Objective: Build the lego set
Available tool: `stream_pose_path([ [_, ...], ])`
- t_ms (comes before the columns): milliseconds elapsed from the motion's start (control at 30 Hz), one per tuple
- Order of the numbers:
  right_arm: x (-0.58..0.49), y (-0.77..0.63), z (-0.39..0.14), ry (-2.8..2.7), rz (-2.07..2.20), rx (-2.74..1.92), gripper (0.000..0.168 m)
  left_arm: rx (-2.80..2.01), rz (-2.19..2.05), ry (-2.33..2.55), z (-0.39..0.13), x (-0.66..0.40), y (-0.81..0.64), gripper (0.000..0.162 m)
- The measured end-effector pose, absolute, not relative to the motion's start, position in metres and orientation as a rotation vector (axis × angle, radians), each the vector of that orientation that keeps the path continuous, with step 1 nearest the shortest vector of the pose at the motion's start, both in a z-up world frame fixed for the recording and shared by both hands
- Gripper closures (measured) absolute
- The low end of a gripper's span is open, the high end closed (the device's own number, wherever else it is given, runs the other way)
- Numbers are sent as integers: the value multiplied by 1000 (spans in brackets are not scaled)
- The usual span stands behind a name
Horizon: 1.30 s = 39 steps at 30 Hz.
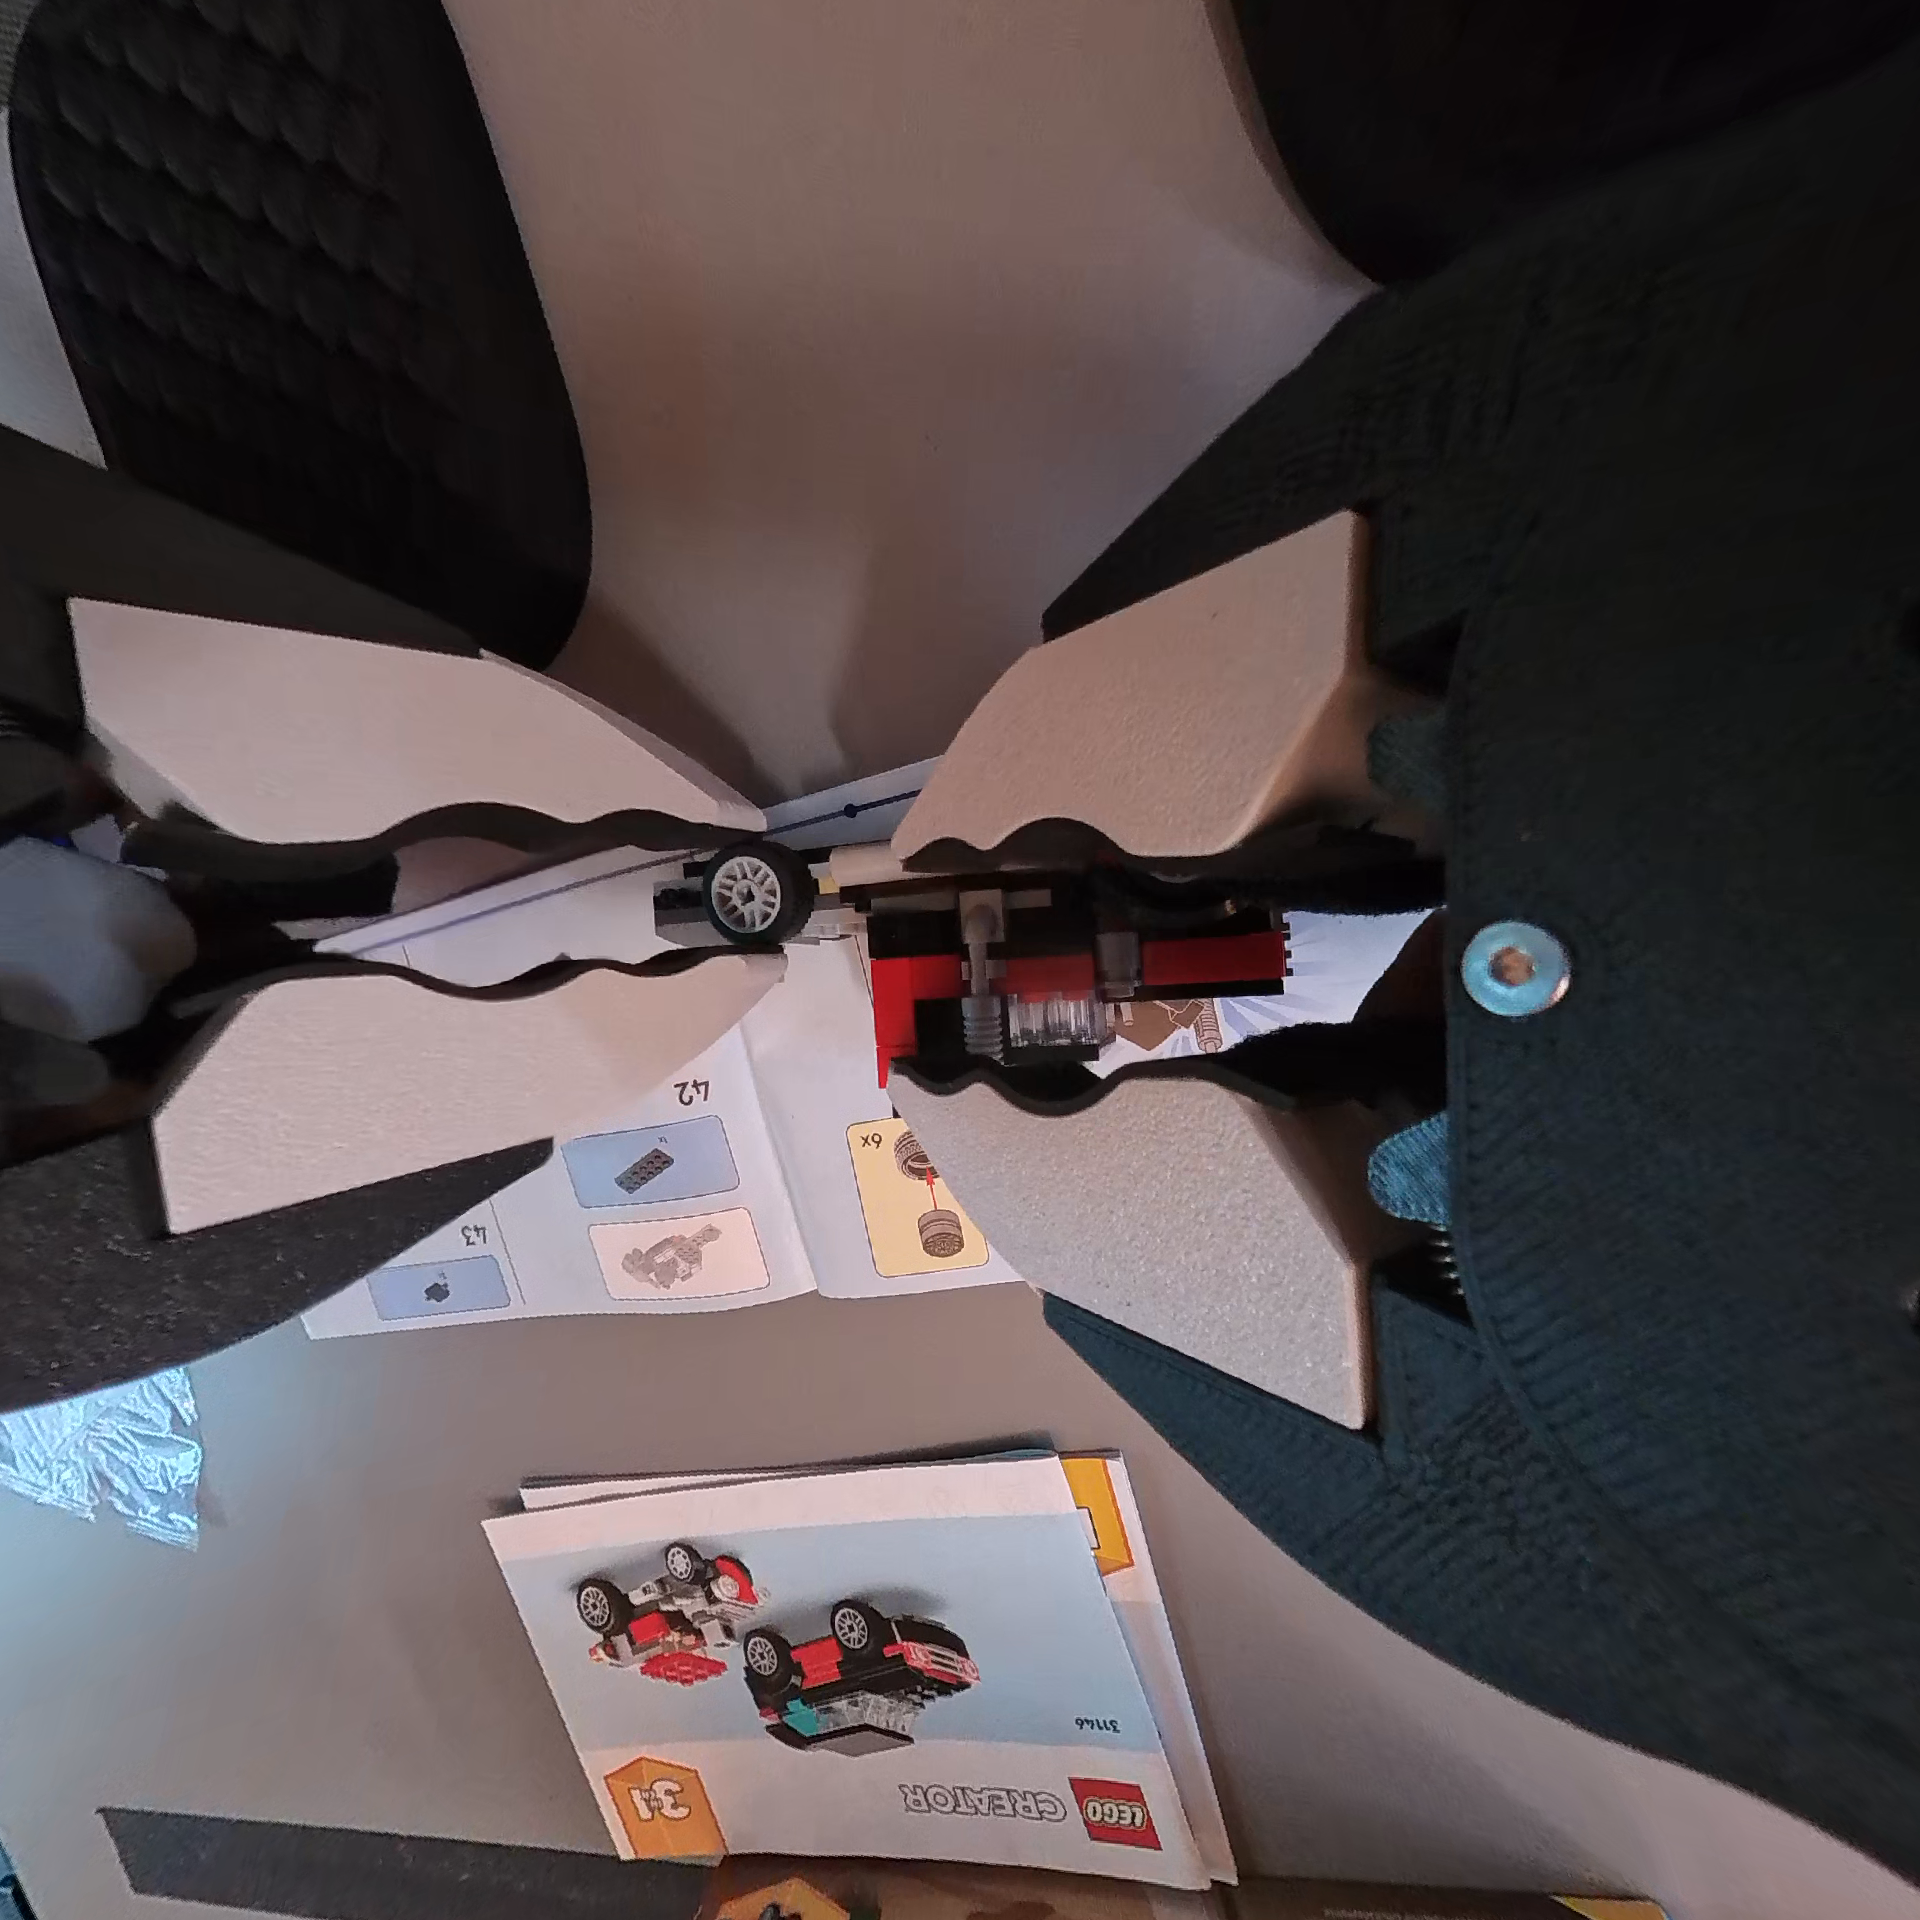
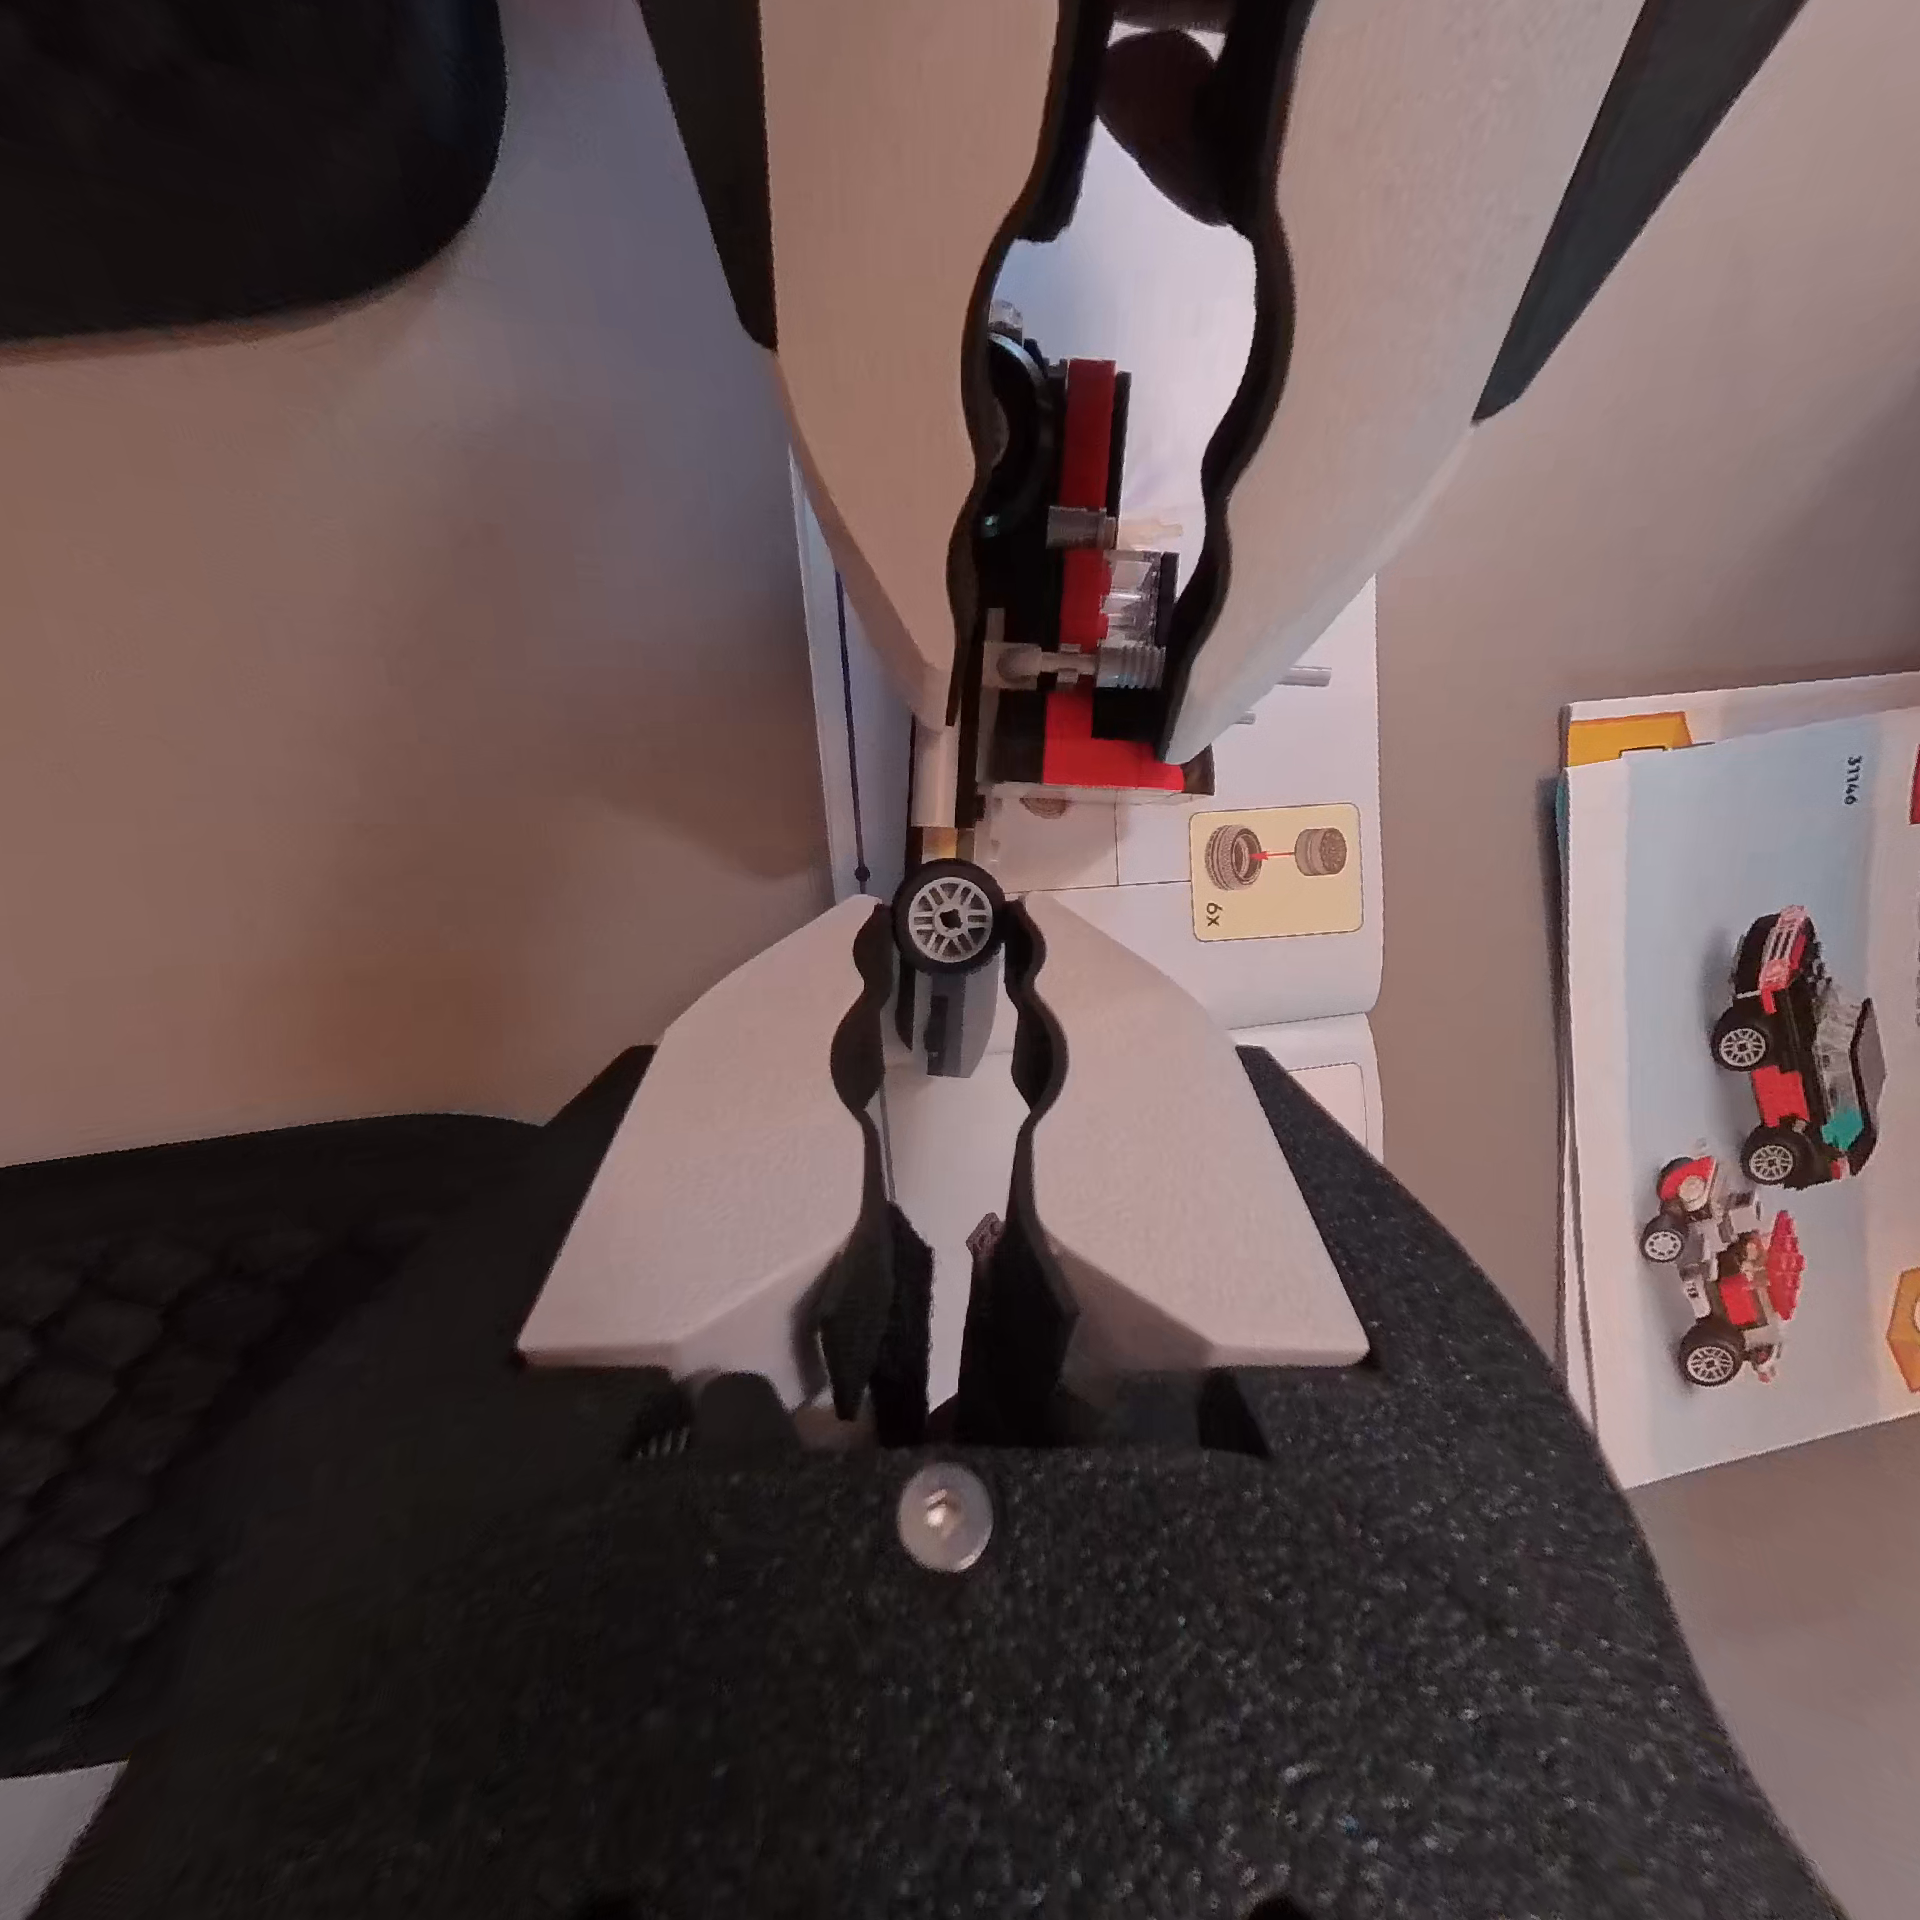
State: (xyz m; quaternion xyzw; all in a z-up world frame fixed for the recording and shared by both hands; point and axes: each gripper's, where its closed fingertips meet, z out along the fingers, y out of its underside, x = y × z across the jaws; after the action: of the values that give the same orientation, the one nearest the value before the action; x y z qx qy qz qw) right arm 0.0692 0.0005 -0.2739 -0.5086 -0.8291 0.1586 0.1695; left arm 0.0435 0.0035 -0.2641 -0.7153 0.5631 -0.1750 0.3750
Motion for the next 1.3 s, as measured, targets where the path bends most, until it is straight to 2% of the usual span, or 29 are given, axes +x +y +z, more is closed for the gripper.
stream_pose_path([
  [800,69,4,-283,-2284,314,-1428,146,-1822,-472,1420,-263,44,4,131],
  [1000,68,3,-282,-2136,326,-1333,147,-1818,-480,1411,-263,43,5,132],
  [1167,69,0,-280,-2074,166,-1199,147,-1795,-506,1409,-257,46,3,138],
  [1300,68,1,-279,-2104,137,-1194,146,-1805,-487,1407,-259,45,4,134],
])
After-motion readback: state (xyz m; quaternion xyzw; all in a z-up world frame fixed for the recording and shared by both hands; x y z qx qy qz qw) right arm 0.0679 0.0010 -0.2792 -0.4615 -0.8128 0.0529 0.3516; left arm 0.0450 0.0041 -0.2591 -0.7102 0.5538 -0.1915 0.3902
